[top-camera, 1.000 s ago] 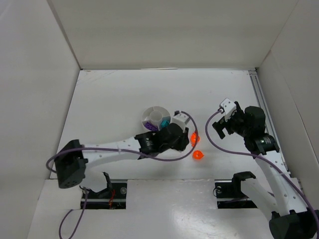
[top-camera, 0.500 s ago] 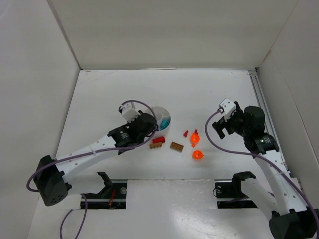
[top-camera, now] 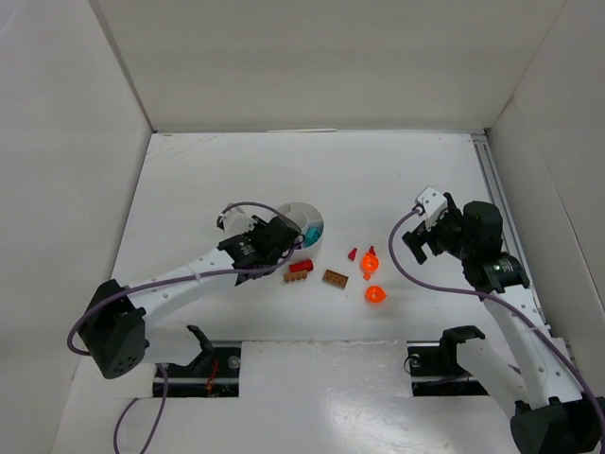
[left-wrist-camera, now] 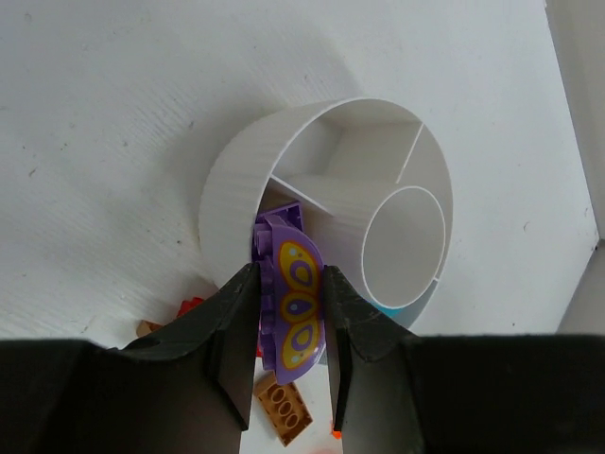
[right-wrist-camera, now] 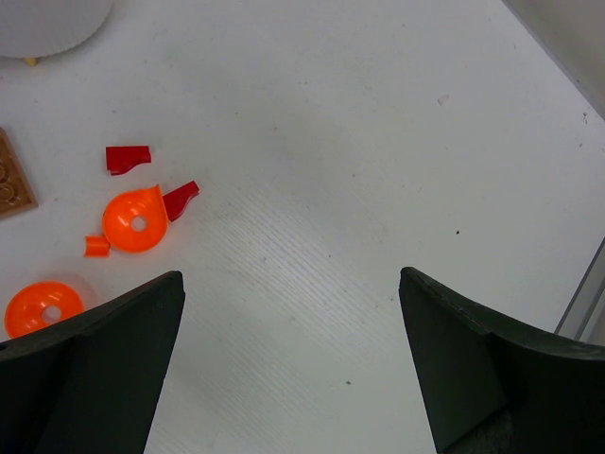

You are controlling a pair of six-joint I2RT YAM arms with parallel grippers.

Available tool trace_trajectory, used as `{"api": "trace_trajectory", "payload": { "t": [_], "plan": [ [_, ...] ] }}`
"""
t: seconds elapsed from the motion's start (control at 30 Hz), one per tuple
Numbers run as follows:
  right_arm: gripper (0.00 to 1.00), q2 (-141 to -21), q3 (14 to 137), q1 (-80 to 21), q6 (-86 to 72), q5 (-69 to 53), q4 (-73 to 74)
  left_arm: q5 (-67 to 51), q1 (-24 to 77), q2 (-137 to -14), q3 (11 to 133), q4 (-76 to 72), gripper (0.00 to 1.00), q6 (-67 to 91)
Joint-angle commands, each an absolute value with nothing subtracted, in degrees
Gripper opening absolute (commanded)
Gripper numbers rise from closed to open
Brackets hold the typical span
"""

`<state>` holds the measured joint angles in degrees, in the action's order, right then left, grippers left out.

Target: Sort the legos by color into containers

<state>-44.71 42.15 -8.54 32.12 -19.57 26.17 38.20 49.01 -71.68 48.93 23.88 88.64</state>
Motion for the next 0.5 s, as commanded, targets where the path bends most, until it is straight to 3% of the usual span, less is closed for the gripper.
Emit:
{"api": "trace_trajectory", "payload": {
  "t": [0.0,0.37,0.47],
  "plan": [
    [1.0,-44.47,42.71,-8.09,32.43,-20.83,24.52,40.52,48.78,-71.98,52.38,26.02,0.04,92.37],
    [1.0,-44.47,42.71,-8.09,32.43,-20.83,24.52,39.99,48.78,-73.65,52.38,24.79,0.04,94.12],
    [1.0,-44.47,42.71,-8.09,32.43,-20.83,24.52,38.77,48.78,-74.36,52.38,24.08,0.1,94.65]
  ]
}}
